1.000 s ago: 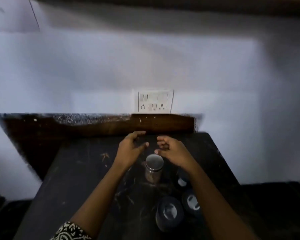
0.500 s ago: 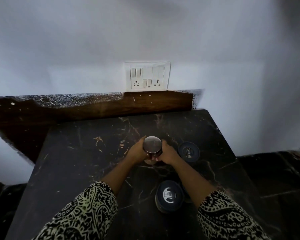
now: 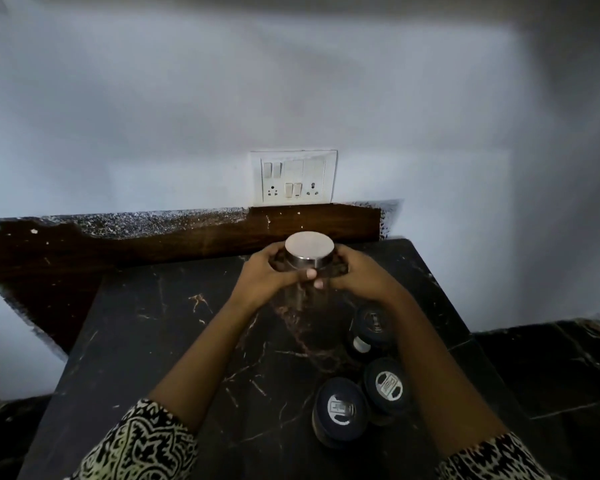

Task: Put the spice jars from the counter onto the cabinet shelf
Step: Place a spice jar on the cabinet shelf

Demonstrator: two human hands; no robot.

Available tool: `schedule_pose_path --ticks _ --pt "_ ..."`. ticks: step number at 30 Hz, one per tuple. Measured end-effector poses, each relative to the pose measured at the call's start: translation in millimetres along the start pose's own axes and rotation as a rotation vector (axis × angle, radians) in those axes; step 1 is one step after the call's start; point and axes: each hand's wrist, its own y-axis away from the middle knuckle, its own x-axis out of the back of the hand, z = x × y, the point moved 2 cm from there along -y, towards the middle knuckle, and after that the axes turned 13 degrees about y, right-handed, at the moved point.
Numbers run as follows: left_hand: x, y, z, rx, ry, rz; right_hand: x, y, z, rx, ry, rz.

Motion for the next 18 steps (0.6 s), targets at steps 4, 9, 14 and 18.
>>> schedule_pose_path --ticks 4,9,14,18 --pt "-1.6 1.6 63.4 -0.100 0.111 0.007 46.2 23.0 -32.1 0.107 -0.054 0.127" --pt "-4.6 9.9 120.0 -0.182 0.211 0.057 78.1 43.7 -57.4 0.224 -0.148 0.264" --pt "-23.5 19.0 186.3 -0.250 0.372 0.053 122.9 71.1 -77.3 0.333 -0.271 0.368" --pt "-41.0 21.4 205.8 -0.291 0.368 0.039 133.7 78.9 -77.1 0.372 -0.357 0.355"
